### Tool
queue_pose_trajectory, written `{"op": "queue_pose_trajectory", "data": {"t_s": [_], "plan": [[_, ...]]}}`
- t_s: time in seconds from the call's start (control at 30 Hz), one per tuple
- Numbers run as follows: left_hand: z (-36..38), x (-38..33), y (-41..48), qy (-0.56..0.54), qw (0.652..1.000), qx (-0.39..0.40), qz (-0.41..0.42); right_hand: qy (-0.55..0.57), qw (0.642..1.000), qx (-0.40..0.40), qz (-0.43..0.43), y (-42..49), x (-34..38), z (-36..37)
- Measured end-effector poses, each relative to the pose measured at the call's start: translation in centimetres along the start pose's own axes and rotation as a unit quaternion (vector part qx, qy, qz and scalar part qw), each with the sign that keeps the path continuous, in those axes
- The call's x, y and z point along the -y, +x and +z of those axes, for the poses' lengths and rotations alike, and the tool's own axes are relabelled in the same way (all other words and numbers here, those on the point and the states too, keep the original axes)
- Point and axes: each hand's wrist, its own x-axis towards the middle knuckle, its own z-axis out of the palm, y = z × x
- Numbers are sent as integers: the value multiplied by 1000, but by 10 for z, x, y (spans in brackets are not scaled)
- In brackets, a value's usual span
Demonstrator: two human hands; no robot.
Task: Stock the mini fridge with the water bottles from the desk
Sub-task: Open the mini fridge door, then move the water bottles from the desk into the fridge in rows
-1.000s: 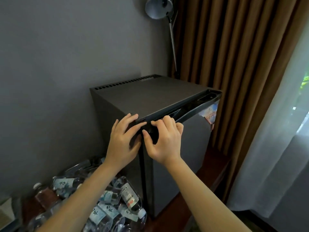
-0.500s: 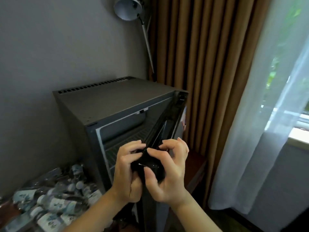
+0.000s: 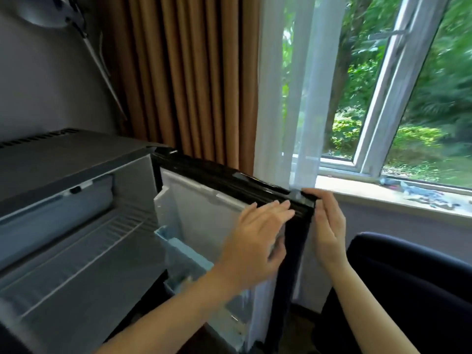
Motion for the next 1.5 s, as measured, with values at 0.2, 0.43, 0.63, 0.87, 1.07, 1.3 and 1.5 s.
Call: {"op": "queue_pose_trajectory", "data": {"t_s": [0.2,0.43,0.63,0.87,1.07,1.3,1.5], "plan": [[40,33,53,165,972,160,34,-142,982,-49,116,44,-38,-13],[30,94,31,246,941,150,-177,-227,970,-47,78,14,-61,30],[6,136,28,326,885,220,-250,-298,940,88,143,31,-97,65],[-23,168,-6,335,862,243,-293,-343,898,175,213,80,-134,78],[-57,184,-61,294,842,288,-349,-359,867,231,257,131,-152,87],[-87,173,-143,153,827,289,-458,-271,951,99,110,44,-89,164],[-130,139,-242,87,806,311,-495,-168,936,303,60,-123,-44,249]]}}
